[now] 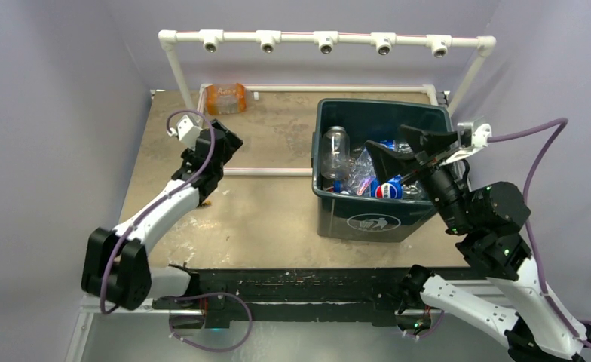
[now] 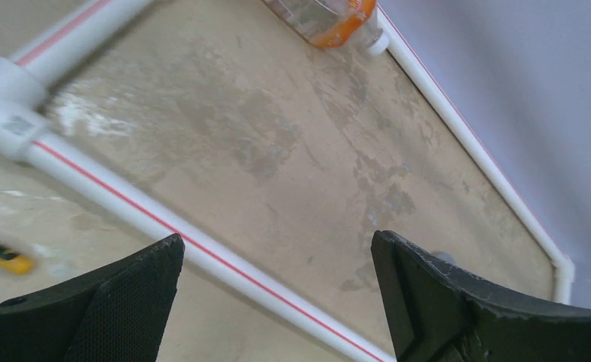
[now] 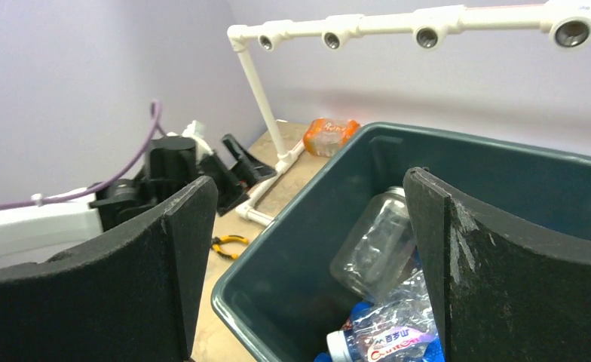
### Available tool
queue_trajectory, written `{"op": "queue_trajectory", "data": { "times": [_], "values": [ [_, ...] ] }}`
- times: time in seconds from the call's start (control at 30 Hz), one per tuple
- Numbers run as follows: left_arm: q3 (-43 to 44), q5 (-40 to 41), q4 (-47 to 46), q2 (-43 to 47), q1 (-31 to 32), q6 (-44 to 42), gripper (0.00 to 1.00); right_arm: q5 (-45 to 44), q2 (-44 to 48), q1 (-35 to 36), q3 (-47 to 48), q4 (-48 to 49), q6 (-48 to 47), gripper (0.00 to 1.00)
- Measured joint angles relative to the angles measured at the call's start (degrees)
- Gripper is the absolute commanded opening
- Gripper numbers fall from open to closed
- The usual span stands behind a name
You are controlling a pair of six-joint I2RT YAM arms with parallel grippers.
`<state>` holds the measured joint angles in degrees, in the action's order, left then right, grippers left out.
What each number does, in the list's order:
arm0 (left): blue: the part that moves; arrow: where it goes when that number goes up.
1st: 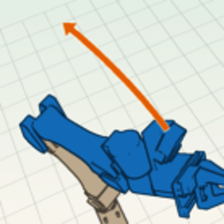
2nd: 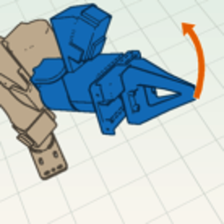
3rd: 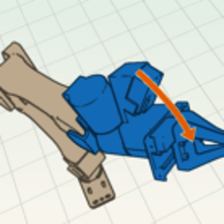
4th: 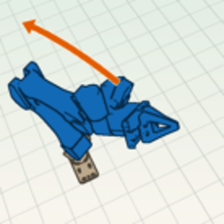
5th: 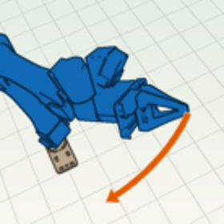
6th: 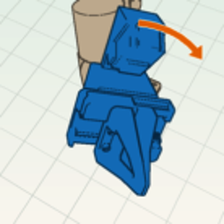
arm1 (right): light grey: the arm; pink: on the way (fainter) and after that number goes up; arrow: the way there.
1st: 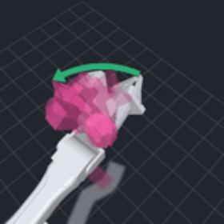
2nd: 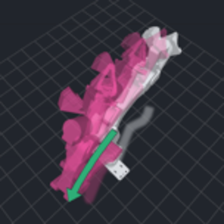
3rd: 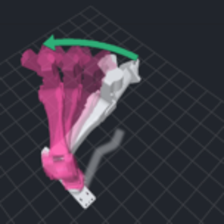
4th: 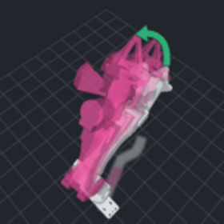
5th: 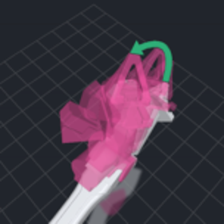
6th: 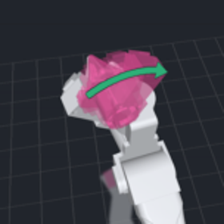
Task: Put the plastic bottles in the bin
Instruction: Pick up the plastic bottle at the center of the board.
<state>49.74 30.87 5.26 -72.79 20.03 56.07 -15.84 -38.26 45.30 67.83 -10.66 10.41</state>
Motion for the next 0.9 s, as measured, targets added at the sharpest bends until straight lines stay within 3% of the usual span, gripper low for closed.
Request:
{"op": "queue_trajectory", "data": {
  "times": [0.2,0.4,0.6,0.9],
  "values": [
    [0.02,-5.49,-15.19,-12.59,-0.98,5.64,0.96,3.58,3.61,0.02,-7.17,4.85,0.11,0.95],
    [0.63,-3.98,-33.94,-26.75,-2.36,12.09,0.95,3.96,8.7,0.0,-12.13,9.77,0.52,0.95],
    [6.14,-1.16,-42.18,-42.86,-4.44,18.4,0.95,3.1,11.41,0.0,-13.05,11.76,0.48,0.95],
    [16.9,2.67,-53.66,-55.21,-5.25,22.29,0.99,1.73,14.69,0.0,-14.49,12.33,0.5,0.96]
  ]
}}
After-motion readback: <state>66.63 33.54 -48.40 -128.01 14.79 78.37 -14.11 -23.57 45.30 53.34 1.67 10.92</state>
